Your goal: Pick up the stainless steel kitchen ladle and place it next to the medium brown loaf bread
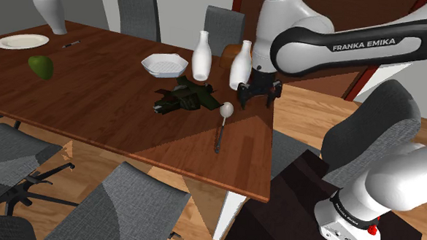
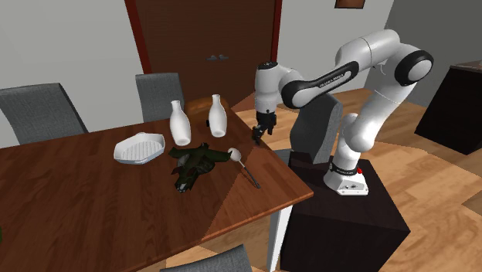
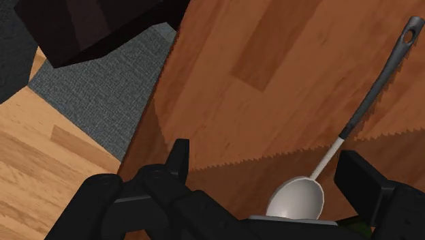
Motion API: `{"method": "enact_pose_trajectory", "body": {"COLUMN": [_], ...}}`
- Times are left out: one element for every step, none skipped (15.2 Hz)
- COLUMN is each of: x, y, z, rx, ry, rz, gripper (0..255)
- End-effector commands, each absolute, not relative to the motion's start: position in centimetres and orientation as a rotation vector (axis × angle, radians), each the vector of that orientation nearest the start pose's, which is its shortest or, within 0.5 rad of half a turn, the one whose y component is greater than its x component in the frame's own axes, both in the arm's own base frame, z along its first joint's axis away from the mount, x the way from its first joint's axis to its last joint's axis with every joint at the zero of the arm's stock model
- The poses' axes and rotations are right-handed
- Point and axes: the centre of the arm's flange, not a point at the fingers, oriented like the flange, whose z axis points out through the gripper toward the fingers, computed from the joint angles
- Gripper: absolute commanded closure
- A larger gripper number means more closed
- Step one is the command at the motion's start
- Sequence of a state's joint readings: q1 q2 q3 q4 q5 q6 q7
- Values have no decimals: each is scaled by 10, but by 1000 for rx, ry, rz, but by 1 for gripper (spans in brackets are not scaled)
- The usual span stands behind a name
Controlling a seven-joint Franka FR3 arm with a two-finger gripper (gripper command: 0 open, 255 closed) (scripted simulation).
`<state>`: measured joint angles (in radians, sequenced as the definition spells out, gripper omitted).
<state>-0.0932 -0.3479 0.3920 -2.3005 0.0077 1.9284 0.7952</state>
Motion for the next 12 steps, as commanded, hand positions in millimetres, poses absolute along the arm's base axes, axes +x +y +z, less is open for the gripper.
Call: {"method": "enact_pose_trajectory", "body": {"x": [439, 448, 457, 466, 476, 486, 495, 505, 515, 523, 523, 522], "y": [152, 157, 163, 168, 172, 177, 181, 184, 188, 190, 190, 189], "z": [453, 445, 436, 427, 419, 410, 401, 393, 384, 377, 372, 366], "rx": [-3127, -3111, -3094, -3076, -3057, -3038, -3018, -2997, -2975, -2956, -2956, -2956], "ry": [956, 1005, 1055, 1103, 1152, 1200, 1248, 1295, 1342, 1381, 1381, 1381], "rz": [-19, -11, -4, 3, 11, 18, 26, 33, 40, 46, 46, 46], "gripper": [0, 0, 0, 0, 0, 0, 0, 0, 0, 0, 0, 0]}}
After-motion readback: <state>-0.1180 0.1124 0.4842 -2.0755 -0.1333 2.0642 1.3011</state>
